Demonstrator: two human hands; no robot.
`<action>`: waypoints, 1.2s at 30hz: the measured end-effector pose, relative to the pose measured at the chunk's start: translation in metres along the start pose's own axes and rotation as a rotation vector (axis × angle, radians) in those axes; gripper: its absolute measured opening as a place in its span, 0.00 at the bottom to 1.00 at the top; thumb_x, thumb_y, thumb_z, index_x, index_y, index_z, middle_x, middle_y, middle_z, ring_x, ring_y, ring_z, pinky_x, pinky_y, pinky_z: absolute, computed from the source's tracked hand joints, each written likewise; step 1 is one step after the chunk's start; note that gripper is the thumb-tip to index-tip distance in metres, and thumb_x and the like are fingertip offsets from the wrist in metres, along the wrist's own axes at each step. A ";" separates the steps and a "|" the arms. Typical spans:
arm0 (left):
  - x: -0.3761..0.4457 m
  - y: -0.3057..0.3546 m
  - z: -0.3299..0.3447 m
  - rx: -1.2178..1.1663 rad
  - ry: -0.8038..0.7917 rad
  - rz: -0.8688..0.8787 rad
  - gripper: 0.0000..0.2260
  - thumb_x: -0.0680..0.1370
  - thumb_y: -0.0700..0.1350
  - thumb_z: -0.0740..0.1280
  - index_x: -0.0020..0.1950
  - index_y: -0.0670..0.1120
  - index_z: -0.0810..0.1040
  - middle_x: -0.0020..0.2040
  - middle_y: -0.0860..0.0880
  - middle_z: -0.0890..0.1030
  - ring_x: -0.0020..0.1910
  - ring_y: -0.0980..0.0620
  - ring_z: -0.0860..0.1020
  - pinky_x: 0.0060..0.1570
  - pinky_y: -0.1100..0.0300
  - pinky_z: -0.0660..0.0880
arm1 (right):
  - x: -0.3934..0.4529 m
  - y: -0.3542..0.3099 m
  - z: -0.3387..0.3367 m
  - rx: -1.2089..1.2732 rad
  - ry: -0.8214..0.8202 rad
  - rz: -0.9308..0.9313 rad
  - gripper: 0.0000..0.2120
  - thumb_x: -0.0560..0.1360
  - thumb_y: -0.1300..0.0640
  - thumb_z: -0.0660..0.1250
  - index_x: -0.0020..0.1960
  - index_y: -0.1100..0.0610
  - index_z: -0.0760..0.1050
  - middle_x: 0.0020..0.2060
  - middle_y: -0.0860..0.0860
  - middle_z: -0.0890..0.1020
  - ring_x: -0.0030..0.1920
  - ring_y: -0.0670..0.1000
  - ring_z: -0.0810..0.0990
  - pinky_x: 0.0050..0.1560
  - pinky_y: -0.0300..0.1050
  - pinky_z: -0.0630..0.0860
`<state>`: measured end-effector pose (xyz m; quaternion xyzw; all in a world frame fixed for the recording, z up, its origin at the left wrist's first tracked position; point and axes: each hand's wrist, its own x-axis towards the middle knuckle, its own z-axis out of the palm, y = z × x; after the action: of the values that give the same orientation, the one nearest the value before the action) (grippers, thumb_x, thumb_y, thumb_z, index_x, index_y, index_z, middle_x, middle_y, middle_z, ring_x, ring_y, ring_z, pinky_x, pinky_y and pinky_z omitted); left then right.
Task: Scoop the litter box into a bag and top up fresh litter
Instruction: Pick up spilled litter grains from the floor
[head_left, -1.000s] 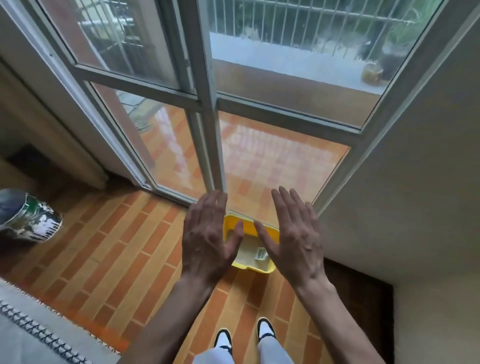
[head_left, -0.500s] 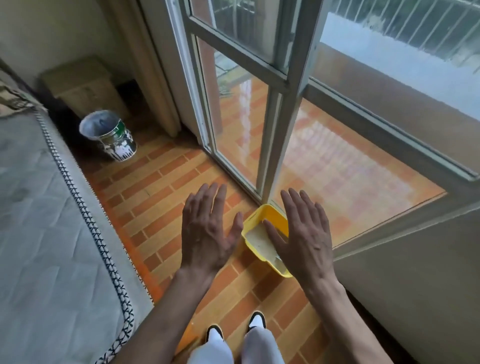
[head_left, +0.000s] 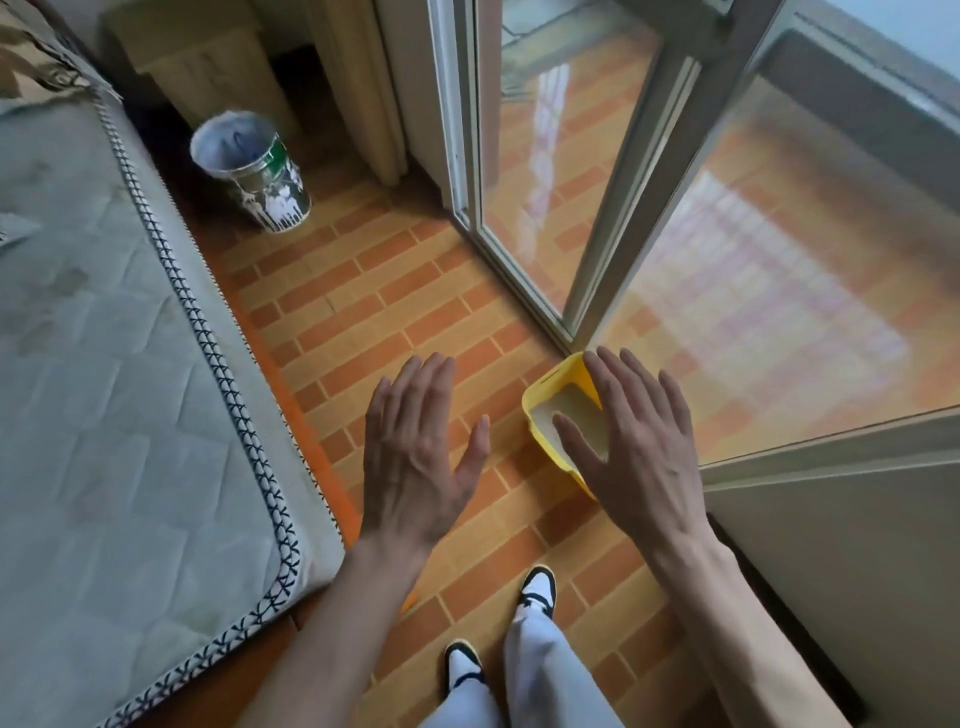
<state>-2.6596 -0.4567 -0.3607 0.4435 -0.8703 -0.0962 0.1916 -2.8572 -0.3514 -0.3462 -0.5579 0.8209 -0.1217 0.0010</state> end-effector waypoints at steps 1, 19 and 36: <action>-0.005 -0.007 0.012 -0.012 0.006 -0.005 0.26 0.83 0.56 0.60 0.77 0.43 0.69 0.76 0.45 0.72 0.78 0.46 0.66 0.77 0.43 0.61 | -0.002 0.001 0.013 0.010 0.008 -0.004 0.32 0.82 0.38 0.59 0.79 0.56 0.63 0.77 0.53 0.68 0.79 0.53 0.62 0.79 0.56 0.56; -0.121 -0.168 0.391 -0.133 -0.007 -0.148 0.25 0.85 0.56 0.58 0.77 0.43 0.70 0.75 0.45 0.73 0.78 0.46 0.67 0.74 0.43 0.66 | -0.041 0.079 0.406 0.015 -0.078 -0.054 0.30 0.82 0.40 0.60 0.79 0.55 0.65 0.76 0.54 0.69 0.77 0.54 0.65 0.77 0.56 0.63; -0.184 -0.299 0.708 -0.169 0.113 -0.106 0.25 0.83 0.55 0.59 0.75 0.42 0.71 0.74 0.46 0.74 0.76 0.49 0.70 0.75 0.47 0.66 | -0.044 0.130 0.740 0.042 -0.018 -0.243 0.31 0.82 0.39 0.55 0.78 0.57 0.66 0.75 0.54 0.70 0.78 0.53 0.64 0.76 0.49 0.60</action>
<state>-2.6381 -0.4857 -1.1497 0.4759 -0.8222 -0.1541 0.2715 -2.8583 -0.4127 -1.0964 -0.6541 0.7446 -0.1331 0.0052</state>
